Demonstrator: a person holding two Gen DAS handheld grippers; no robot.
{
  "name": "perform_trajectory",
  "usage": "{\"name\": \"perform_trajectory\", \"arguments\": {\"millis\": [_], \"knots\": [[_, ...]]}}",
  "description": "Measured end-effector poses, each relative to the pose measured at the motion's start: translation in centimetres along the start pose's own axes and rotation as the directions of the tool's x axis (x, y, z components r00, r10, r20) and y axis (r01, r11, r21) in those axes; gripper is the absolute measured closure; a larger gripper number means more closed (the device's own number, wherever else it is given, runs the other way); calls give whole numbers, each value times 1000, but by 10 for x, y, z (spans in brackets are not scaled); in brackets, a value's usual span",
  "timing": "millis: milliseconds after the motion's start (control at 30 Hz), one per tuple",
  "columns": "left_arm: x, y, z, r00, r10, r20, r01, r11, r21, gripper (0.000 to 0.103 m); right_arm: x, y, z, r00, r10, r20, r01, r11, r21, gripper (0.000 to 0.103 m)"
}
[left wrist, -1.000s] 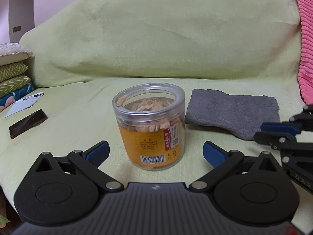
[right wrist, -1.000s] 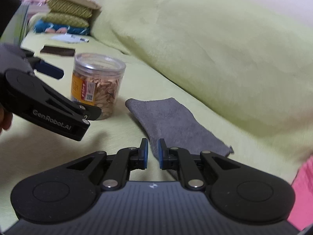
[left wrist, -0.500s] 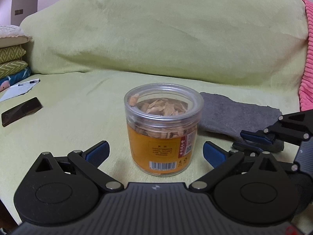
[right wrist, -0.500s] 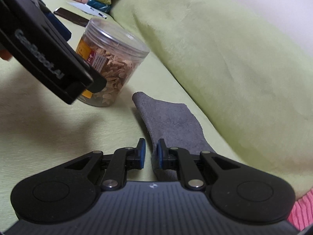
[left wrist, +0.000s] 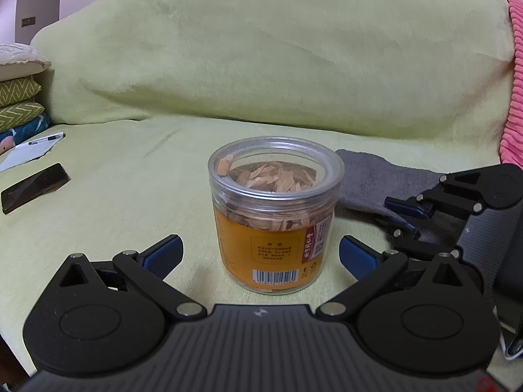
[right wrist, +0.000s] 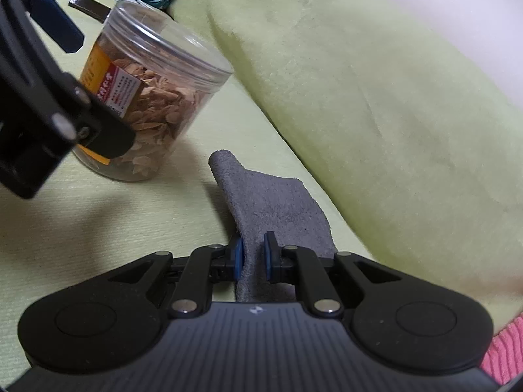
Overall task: Clean container
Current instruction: 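Grasp the grey cloth edge with the right gripper while the left gripper approaches the jar, then close the left gripper around the jar body and lift it, then wipe the jar lid with the cloth in the right gripper while the left holds the jar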
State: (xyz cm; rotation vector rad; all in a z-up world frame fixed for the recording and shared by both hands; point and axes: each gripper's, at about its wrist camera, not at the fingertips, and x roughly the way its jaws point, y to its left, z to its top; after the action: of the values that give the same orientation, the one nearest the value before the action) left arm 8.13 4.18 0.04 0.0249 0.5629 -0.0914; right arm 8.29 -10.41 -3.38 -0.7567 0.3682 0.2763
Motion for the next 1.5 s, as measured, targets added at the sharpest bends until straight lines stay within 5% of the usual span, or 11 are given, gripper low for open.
{"name": "perform_trajectory", "arguments": {"millis": [333, 533, 1067, 1233, 1400, 1500], "knots": [[4, 1, 0, 1000, -9, 12, 9, 1000, 22, 1, -16, -23, 0, 996, 76, 41, -85, 961, 262, 102], [7, -1, 2, 999, -26, 33, 25, 999, 26, 1, -30, -51, -7, 986, 123, 112, -163, 856, 491, 101], [26, -6, 7, 997, -26, 77, 23, 999, 36, 18, -16, -81, -9, 972, 144, 188, -232, 743, 628, 101], [25, -7, 6, 993, -91, 76, 85, 993, 81, 19, -27, -104, -14, 928, 173, 331, -361, 641, 677, 101], [17, -24, 3, 981, -186, 58, 169, 960, 223, 19, -34, -120, -15, 828, 282, 484, -558, 498, 664, 101], [14, -28, -3, 975, -210, 68, 187, 948, 256, 19, -35, -118, -11, 782, 345, 519, -623, 482, 617, 101]]}}
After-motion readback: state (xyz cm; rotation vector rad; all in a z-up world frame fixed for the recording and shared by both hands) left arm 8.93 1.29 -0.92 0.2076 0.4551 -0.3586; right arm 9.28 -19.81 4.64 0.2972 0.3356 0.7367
